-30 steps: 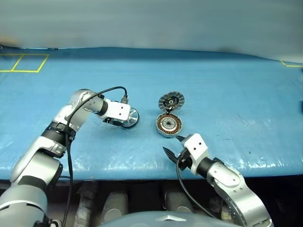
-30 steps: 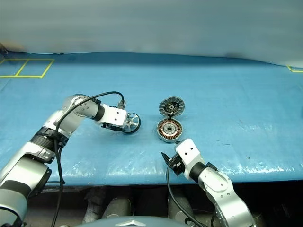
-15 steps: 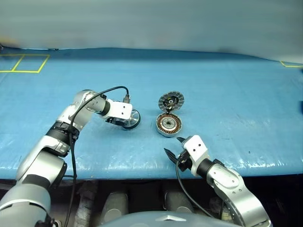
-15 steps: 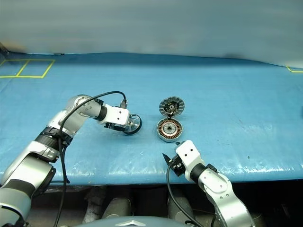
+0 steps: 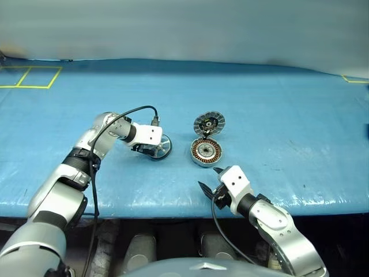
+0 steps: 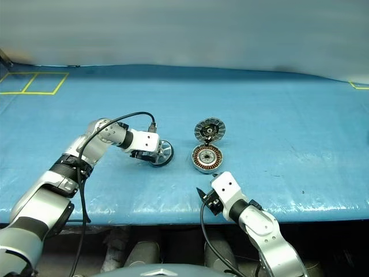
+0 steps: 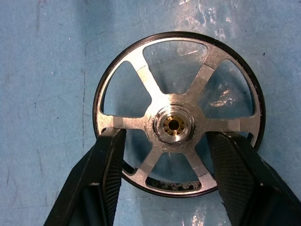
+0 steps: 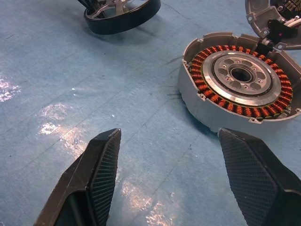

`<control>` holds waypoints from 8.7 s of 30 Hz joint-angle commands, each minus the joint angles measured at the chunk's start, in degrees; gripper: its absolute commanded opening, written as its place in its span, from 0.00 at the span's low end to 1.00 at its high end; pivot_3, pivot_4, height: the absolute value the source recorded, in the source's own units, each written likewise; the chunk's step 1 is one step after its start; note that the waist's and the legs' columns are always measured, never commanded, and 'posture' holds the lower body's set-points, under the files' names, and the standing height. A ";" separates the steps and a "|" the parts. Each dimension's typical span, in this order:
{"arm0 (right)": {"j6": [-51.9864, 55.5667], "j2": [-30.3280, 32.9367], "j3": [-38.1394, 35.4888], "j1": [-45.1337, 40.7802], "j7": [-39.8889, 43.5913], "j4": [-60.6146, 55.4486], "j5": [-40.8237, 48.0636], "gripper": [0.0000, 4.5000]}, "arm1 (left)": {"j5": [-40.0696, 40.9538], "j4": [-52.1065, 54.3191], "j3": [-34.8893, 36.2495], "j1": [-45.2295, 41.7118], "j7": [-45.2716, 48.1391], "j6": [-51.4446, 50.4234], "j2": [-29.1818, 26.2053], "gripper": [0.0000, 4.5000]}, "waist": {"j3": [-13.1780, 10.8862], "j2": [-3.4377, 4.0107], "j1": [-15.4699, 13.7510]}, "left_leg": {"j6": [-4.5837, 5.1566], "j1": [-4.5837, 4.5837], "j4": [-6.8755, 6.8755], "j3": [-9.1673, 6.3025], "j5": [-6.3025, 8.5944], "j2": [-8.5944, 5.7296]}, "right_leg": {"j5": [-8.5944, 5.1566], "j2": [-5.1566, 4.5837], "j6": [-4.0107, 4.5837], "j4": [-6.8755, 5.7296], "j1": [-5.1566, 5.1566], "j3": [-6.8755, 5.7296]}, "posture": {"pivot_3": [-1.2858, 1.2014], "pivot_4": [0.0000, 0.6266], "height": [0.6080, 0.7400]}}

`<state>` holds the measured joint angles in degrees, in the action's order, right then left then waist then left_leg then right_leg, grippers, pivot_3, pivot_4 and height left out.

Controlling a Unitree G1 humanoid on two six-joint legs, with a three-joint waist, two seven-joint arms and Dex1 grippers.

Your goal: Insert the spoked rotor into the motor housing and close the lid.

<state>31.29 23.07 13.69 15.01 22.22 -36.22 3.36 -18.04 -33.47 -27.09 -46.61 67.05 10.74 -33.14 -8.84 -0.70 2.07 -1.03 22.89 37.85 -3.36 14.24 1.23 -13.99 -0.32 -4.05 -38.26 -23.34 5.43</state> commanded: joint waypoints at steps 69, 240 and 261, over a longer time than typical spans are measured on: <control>-0.90 -1.72 3.17 -0.30 -2.67 0.26 -2.77 0.77 | -10.59 -26.84 -10.51 -21.29 8.99 32.71 10.22 0.64 | -0.05 -0.07 0.19 | 0.11 0.17 0.03 -0.02 0.06 -0.01 | 0.01 0.04 -0.01 0.07 -0.10 0.03 | 0.52 0.24 1.00; -10.98 -5.13 0.71 -24.30 1.32 30.92 -5.49 0.01 | 30.71 44.57 16.62 36.84 -18.13 -28.57 11.81 0.73 | 0.06 0.09 0.33 | 0.08 -0.18 -0.01 0.06 0.04 -0.02 | 0.19 -0.04 0.30 -0.13 0.05 0.09 | 0.52 0.24 1.00; -15.61 -8.90 -11.37 -20.69 2.25 21.74 6.64 0.01 | 36.18 40.86 19.70 34.34 -20.33 -28.78 13.55 0.73 | 0.02 0.07 0.45 | 0.06 -0.90 -0.46 0.06 0.05 0.02 | -0.02 -0.02 0.08 0.26 0.74 0.10 | 0.52 0.24 1.00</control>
<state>16.54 13.72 4.78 -4.63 24.94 -11.76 8.51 16.88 6.67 -8.62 -12.07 47.25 -18.51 -20.13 -8.82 -0.64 2.53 -0.98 22.02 37.35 -3.30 14.28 1.25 -13.98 -0.34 -3.92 -37.96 -22.63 5.53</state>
